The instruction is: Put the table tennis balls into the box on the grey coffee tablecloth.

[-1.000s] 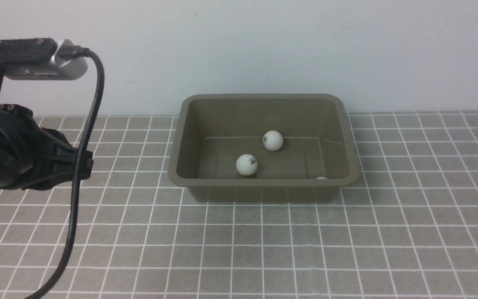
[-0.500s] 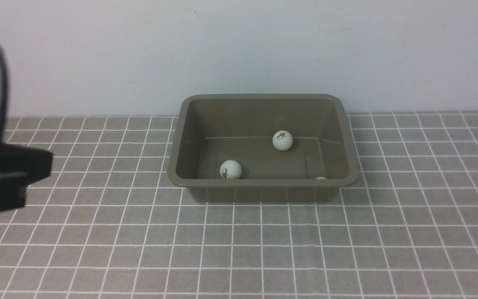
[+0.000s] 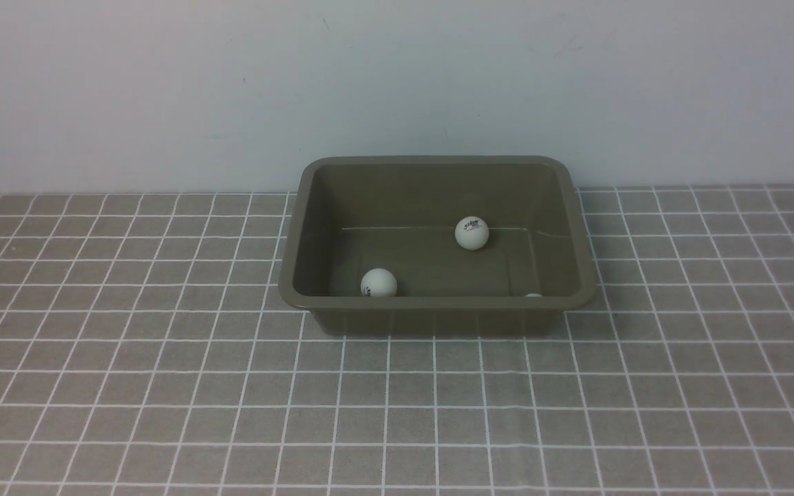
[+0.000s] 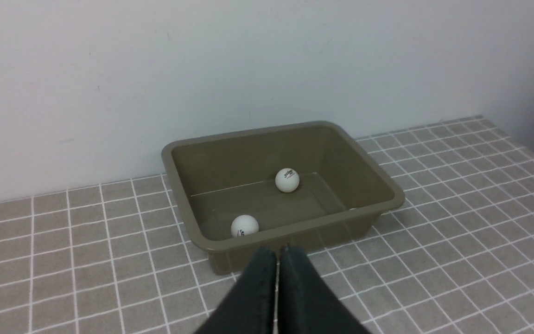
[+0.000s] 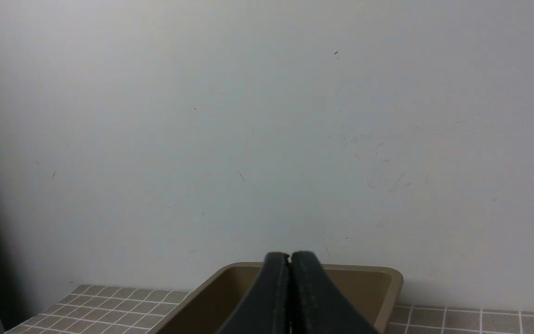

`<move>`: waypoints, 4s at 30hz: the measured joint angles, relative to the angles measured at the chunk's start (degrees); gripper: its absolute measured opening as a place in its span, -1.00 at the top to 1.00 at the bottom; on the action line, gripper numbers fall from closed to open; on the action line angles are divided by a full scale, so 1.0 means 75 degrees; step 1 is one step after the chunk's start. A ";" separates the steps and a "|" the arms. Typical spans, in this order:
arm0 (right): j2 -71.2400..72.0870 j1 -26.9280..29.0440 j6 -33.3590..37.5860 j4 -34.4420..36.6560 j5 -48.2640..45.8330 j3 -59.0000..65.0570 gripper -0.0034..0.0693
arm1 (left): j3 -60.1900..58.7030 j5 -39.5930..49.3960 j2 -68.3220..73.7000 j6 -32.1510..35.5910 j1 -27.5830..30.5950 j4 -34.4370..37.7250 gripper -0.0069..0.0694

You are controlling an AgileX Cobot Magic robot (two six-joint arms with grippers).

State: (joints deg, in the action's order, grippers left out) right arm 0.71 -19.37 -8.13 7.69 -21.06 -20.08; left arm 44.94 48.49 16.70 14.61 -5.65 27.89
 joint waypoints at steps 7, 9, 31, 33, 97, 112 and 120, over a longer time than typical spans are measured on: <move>0.0000 0.0000 0.0000 0.0000 -0.0006 0.0000 0.94 | -0.0021 0.0058 -0.0075 0.0000 0.0000 0.0065 0.83; 0.0000 0.0000 0.0000 0.0000 -0.0006 0.0000 0.94 | -0.0021 0.0058 -0.0075 0.0000 0.0000 0.0065 0.83; 0.0000 0.0000 0.0000 0.0000 -0.0014 0.0003 0.94 | -0.6043 -0.4598 -0.2283 -0.0735 0.0059 -0.3061 0.83; 0.0000 0.0000 0.0000 0.0000 -0.0021 0.0003 0.94 | -0.6185 -0.4460 -0.2306 -0.0735 0.0155 -0.3077 0.83; 0.0001 0.2582 0.0266 -0.1946 -0.0115 0.2835 0.94 | -0.6201 -0.3650 -0.2306 -0.0757 0.0392 -0.3305 0.83; 0.0001 0.2582 0.0266 -0.1946 -0.0115 0.2835 0.94 | -0.6201 -0.3650 -0.2306 -0.0757 0.0392 -0.3305 0.83; 0.0001 0.2582 0.0261 -0.1946 -0.0115 0.2835 0.94 | -0.6201 -0.3650 -0.2306 -0.0757 0.0392 -0.3305 0.83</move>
State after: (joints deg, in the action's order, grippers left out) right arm 0.72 0.00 -6.17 -6.91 -21.92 1.19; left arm -1.57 21.12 -0.59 8.93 -2.71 3.11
